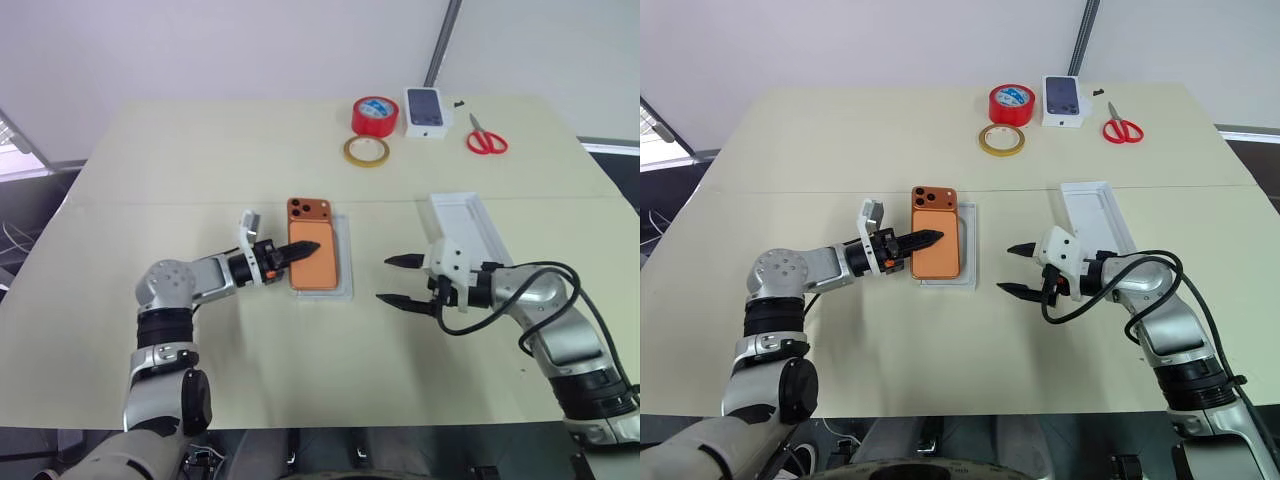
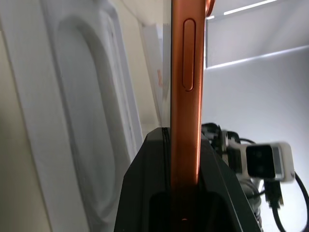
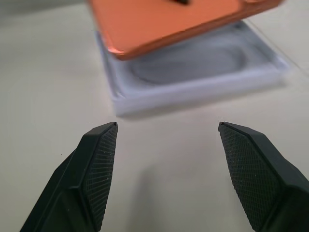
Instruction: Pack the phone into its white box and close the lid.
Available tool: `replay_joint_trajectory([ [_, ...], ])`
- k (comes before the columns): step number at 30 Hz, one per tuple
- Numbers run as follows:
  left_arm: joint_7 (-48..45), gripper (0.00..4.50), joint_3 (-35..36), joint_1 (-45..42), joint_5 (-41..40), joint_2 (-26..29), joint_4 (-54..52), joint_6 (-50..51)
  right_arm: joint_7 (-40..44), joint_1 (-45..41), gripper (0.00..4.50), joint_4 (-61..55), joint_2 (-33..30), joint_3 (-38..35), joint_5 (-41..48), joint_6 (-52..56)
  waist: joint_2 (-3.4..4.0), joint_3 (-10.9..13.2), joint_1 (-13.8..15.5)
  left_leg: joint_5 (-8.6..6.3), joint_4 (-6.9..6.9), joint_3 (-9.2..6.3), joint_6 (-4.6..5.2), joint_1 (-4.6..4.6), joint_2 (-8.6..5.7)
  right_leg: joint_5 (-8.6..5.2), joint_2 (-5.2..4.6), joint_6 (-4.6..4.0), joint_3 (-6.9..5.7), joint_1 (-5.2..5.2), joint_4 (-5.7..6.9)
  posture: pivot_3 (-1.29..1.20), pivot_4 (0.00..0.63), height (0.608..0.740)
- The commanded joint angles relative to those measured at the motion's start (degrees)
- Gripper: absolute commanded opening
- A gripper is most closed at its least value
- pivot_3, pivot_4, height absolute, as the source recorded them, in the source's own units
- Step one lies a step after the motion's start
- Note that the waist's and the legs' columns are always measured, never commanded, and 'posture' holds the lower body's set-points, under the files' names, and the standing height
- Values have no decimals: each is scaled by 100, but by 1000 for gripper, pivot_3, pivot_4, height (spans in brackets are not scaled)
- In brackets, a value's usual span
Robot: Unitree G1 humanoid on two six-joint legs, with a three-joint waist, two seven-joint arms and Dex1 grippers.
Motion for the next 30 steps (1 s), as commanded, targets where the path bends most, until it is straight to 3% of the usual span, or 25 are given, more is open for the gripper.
replay_joint_trajectory([
  [1, -241, 1733, -186, -124, 22, 8, -63, -161, -154, -112, 3539, -135, 123, -5, -1, -127, 0, 0, 10, 0, 0, 0, 0, 0, 0, 0, 0, 0, 0, 0, 0, 0, 150, 740],
  [5, -240, 3660, -275, -231, 51, 34, -48, -36, -282, -122, 3539, -167, 249, 92, -34, -109, 0, -1, 27, 0, 3, 0, 0, -1, 0, 0, 0, 0, 0, 2, 0, 0, 150, 740],
  [21, 65, 3660, -544, -1080, 212, 342, -90, 921, -463, -444, 3539, 232, 690, 390, -249, -420, -1, 0, 22, 1, 8, 0, -1, -2, -1, 0, 1, 0, 0, 0, 7, 0, 150, 740],
  [30, -330, 3660, -757, -672, 21, 1068, -964, 1315, -544, -381, 3539, 236, 650, 349, -320, -522, 0, 0, -2, 4, 6, 0, -6, 0, 0, 0, 3, 0, 1, -5, 14, 0, 150, 740],
])
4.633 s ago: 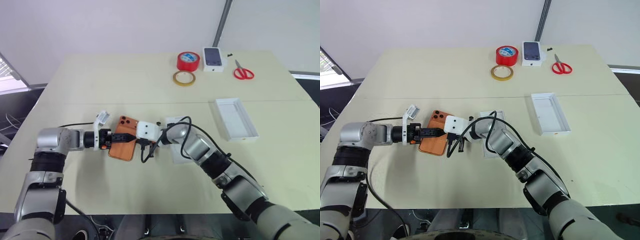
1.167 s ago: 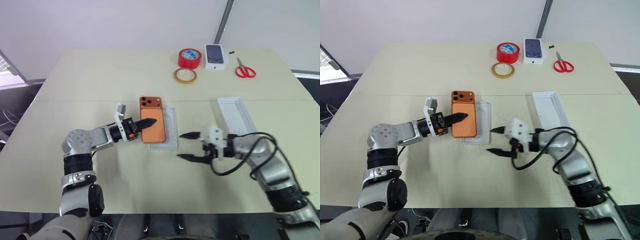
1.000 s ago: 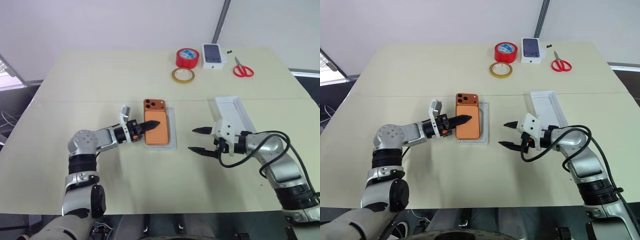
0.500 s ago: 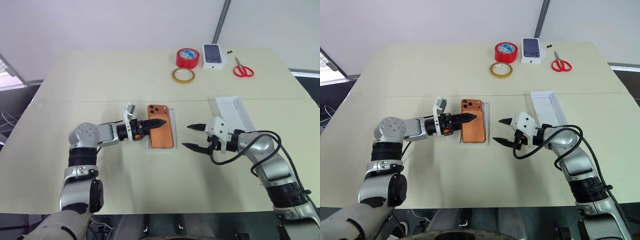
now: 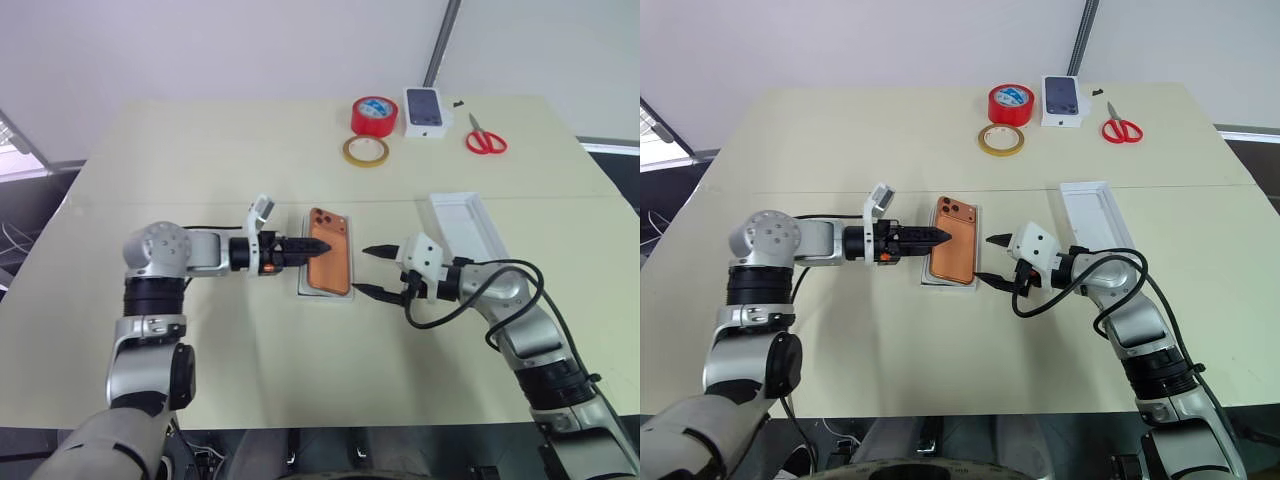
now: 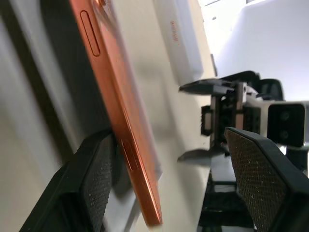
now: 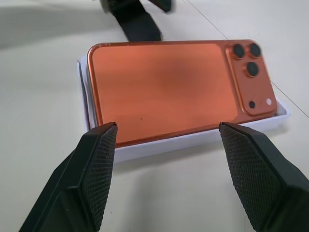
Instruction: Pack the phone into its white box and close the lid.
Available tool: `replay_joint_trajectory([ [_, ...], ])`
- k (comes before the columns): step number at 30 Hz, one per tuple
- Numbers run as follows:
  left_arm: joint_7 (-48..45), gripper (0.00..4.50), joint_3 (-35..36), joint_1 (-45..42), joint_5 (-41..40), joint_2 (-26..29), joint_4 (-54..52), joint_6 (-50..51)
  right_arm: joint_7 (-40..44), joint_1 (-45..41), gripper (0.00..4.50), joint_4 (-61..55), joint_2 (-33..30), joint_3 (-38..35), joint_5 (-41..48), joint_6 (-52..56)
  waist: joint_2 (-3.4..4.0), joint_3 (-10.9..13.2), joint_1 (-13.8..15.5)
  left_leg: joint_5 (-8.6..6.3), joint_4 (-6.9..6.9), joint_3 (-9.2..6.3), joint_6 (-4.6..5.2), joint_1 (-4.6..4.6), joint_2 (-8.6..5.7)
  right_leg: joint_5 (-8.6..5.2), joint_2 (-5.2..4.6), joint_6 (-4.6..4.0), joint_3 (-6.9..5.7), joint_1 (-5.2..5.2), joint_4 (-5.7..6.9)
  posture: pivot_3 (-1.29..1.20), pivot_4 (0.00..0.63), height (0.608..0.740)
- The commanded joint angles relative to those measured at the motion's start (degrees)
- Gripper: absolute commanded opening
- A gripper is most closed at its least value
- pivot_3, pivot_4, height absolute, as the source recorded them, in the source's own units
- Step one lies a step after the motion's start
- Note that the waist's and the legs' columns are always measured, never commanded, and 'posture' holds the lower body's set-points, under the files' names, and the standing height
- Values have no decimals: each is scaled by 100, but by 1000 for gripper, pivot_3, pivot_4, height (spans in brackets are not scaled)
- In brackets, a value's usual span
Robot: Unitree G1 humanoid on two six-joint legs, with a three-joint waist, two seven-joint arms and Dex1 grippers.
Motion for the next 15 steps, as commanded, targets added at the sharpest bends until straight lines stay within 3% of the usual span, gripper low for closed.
replay_joint_trajectory([
  [1, -260, 3660, 24, 58, -213, 262, -489, 109, -33, -9, 3539, -76, -38, -98, 19, -115, 0, 0, 9, 0, 0, 0, 0, 0, 0, 0, 0, 0, 0, 0, 0, 0, 150, 740],
  [8, -432, 3660, -46, 74, 111, 621, -705, -758, -165, -246, 3539, 237, 8, -132, -16, -34, 0, 0, 18, 0, 1, 0, 0, -1, -1, 0, -1, 0, 0, 1, -2, 0, 150, 740],
  [11, -357, 2826, -148, 150, 561, 547, -462, -1662, -240, -368, 2613, 458, 16, -97, -133, -154, 1, 0, 15, 0, 0, 0, 0, 1, 0, 0, -1, 0, 0, 1, -2, 0, 150, 740],
  [15, -586, 747, -1123, 663, 1683, 752, -531, -3304, -507, -566, 567, 845, 9, 23, -542, -384, 6, -3, -10, 0, -4, 4, 0, 4, -1, 0, -1, 0, 3, 1, -3, 0, 150, 740],
])
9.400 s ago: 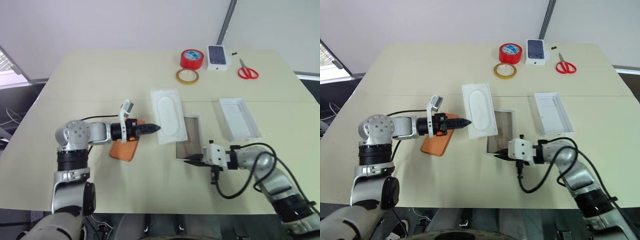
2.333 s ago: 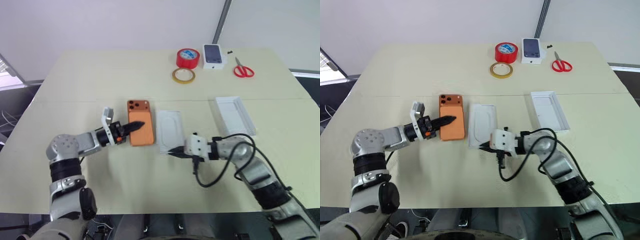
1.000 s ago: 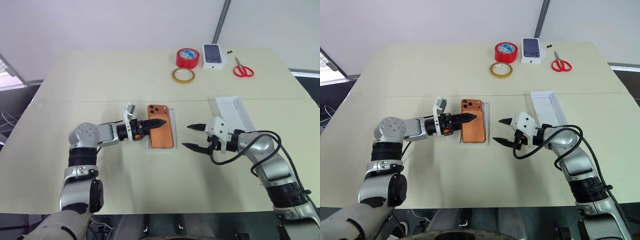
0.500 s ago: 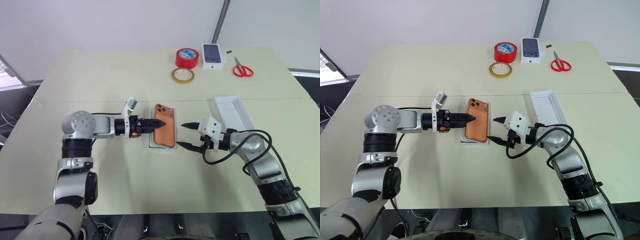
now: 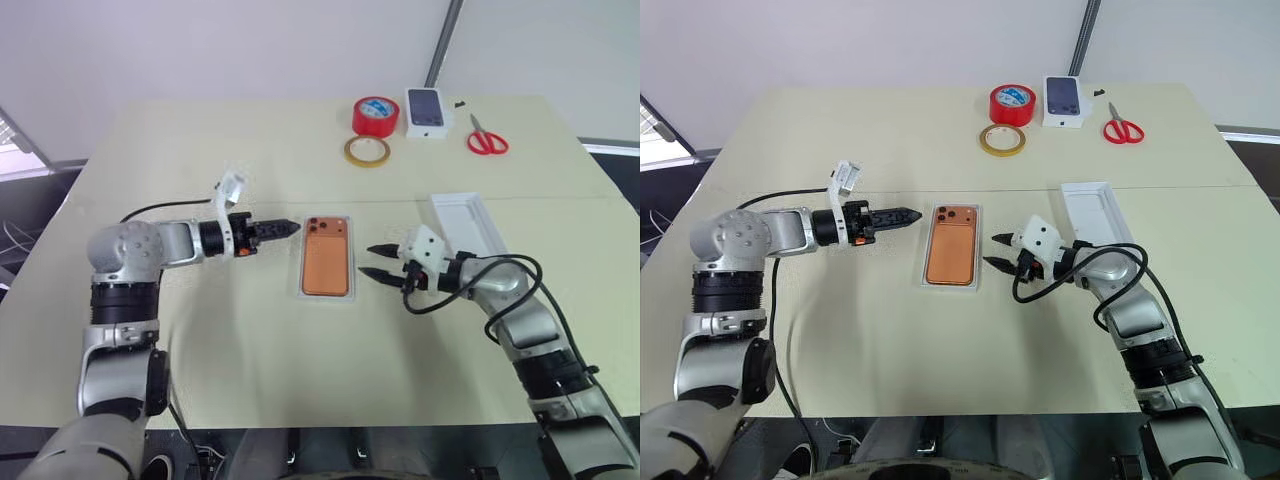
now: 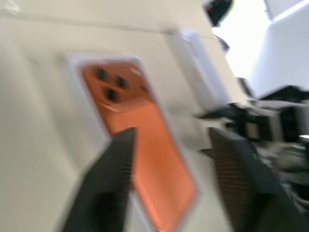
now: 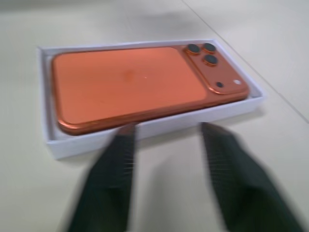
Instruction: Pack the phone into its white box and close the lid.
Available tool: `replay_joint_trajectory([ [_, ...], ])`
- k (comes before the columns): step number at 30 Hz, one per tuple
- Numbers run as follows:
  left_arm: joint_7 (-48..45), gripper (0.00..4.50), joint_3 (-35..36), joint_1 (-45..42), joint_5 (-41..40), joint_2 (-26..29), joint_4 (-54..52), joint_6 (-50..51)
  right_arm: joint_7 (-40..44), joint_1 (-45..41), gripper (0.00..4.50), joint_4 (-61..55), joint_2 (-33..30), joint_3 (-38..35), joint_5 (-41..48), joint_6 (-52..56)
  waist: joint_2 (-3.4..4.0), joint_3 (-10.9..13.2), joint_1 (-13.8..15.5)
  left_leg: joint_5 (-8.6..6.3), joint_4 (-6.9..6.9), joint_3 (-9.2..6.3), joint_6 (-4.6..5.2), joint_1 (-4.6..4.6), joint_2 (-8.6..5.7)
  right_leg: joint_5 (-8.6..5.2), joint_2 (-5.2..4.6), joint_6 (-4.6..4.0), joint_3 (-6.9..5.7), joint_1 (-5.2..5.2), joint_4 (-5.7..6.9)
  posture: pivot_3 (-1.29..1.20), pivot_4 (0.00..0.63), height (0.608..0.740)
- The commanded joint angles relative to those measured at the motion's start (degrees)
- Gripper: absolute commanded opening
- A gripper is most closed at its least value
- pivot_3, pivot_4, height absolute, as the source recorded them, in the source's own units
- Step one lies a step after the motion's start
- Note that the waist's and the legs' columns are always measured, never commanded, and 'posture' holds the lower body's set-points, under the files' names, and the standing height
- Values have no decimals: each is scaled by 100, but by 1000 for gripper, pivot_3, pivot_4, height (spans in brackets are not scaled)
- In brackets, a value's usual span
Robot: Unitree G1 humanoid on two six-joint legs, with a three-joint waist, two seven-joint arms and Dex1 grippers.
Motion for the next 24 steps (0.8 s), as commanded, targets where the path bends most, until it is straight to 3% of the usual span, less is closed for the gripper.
replay_joint_trajectory([
  [1, -159, 253, -525, 371, 824, 53, 0, -1380, -242, -235, 47, 281, -24, 50, -382, -249, 0, 0, 6, 0, -1, 2, 0, 0, 0, 0, 0, 0, 1, 0, 0, 0, 150, 740],
  [2, -207, 55, -663, 462, 1044, 45, 40, -1797, -303, -255, 0, 402, -45, 109, -536, -348, 0, 0, 18, 0, 0, 1, 0, 0, 0, 0, 0, 0, 1, -1, 0, 0, 150, 740],
  [7, -694, 55, -1254, 813, 1542, -143, 83, -2814, -492, -370, 0, 705, 105, 206, -791, -512, -1, 1, 48, -1, 4, 2, 3, -7, 0, 0, -4, -1, 1, 0, -4, 0, 150, 740],
  [15, -1264, 55, -1842, 581, 1754, -758, 366, -2791, -670, -569, 0, 844, 311, 366, -1055, -628, 0, -1, 46, -4, 8, 1, 10, -7, -1, 0, -2, 0, -1, 3, -2, 0, 150, 740],
  [24, -1407, 55, -1920, -96, 2215, -1587, 1357, -3457, -600, -614, 0, 1127, -238, 5, -1065, -644, 0, -1, 169, -11, 17, 2, 24, -10, -8, 0, -4, 0, -2, 8, -7, 0, 150, 740],
])
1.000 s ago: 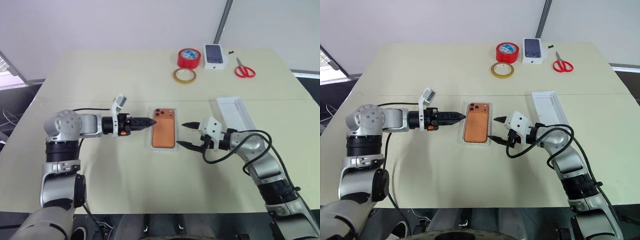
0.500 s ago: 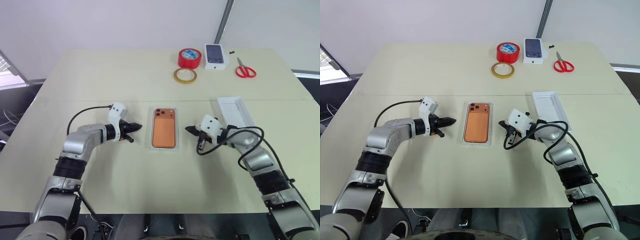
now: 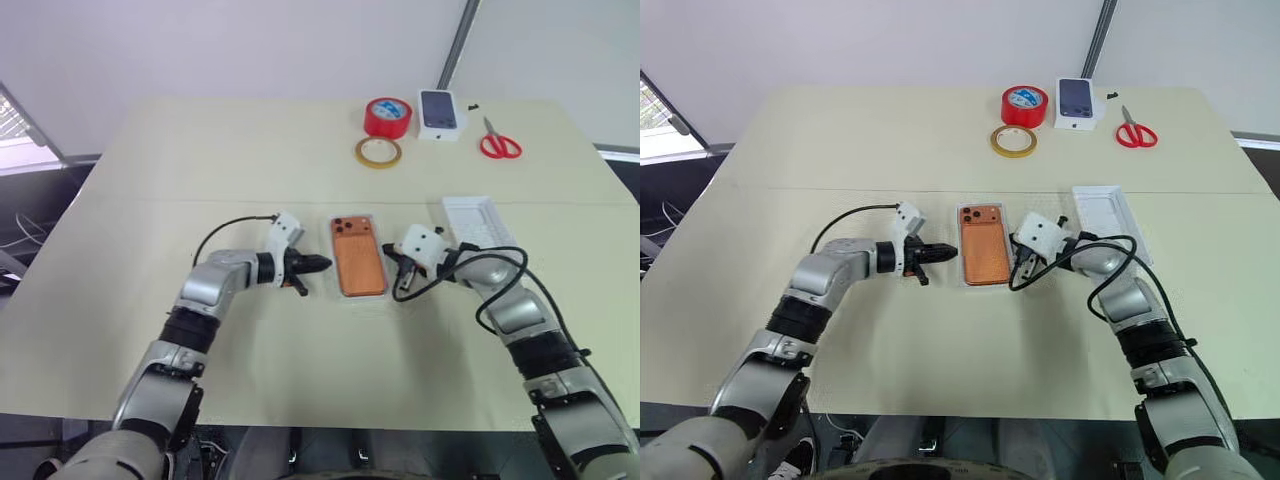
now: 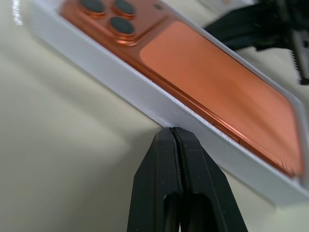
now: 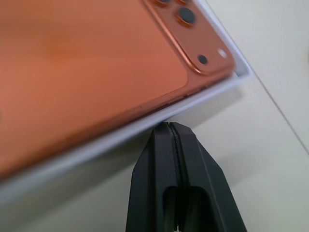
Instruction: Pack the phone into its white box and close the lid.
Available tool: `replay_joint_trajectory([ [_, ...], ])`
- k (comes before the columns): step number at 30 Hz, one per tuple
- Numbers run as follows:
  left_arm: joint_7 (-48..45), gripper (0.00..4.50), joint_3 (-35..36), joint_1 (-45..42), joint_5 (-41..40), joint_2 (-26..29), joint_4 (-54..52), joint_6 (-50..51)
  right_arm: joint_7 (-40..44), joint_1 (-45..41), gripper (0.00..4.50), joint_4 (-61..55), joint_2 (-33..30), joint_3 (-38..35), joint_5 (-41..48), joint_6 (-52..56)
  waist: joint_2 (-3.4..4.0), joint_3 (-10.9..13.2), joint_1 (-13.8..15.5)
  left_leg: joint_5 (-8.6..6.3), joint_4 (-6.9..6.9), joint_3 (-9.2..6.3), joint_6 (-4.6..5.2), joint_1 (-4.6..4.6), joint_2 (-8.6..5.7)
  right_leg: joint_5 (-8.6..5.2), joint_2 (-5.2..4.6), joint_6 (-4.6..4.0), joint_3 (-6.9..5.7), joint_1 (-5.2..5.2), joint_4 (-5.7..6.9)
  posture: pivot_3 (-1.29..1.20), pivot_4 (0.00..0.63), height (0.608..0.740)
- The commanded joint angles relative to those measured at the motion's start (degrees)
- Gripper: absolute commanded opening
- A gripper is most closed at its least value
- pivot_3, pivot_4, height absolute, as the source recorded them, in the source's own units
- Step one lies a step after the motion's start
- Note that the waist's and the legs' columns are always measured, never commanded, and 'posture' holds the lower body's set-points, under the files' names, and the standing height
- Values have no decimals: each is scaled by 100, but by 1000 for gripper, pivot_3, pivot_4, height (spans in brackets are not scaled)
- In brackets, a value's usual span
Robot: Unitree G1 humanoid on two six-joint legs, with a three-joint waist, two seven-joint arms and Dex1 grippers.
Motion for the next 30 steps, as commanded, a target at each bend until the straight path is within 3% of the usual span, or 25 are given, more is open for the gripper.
replay_joint_trajectory([
  [1, -90, 55, -204, -388, 238, -396, 511, -483, 72, -80, 0, -94, -141, -186, 92, -120, 0, 0, -1, 0, 0, 0, 0, 0, 0, 0, 0, 0, 0, 0, 0, 0, 150, 740],
  [9, -119, 55, -309, -1008, 768, -1280, 1840, -1407, 134, 306, 0, -141, -545, -505, 145, -130, -1, 0, 10, 0, 1, 5, 2, 0, 0, 0, 1, 1, 0, 1, -1, 0, 150, 740],
  [14, -32, 55, -83, -1258, 850, -1468, 2283, -1682, -4, 421, 0, -161, -606, -605, 23, -194, -2, 0, -1, -1, 1, 6, 5, 2, 0, 0, 2, 1, 0, 3, 0, 0, 150, 740],
  [28, 92, 55, 121, -852, 1076, -945, 1773, -2120, 178, 436, 0, -352, -831, -907, 262, 98, -1, 0, -41, 1, 1, 7, 1, 5, 4, 0, 5, 1, 0, 1, 5, 0, 150, 740],
  [30, 113, 0, 313, -880, 946, -861, 1648, -2207, 358, 436, 553, -457, -920, -1050, 508, 382, -2, 0, -47, 1, 1, 7, 1, 5, 4, 0, 5, 1, 1, 1, 5, 0, 150, 740],
])
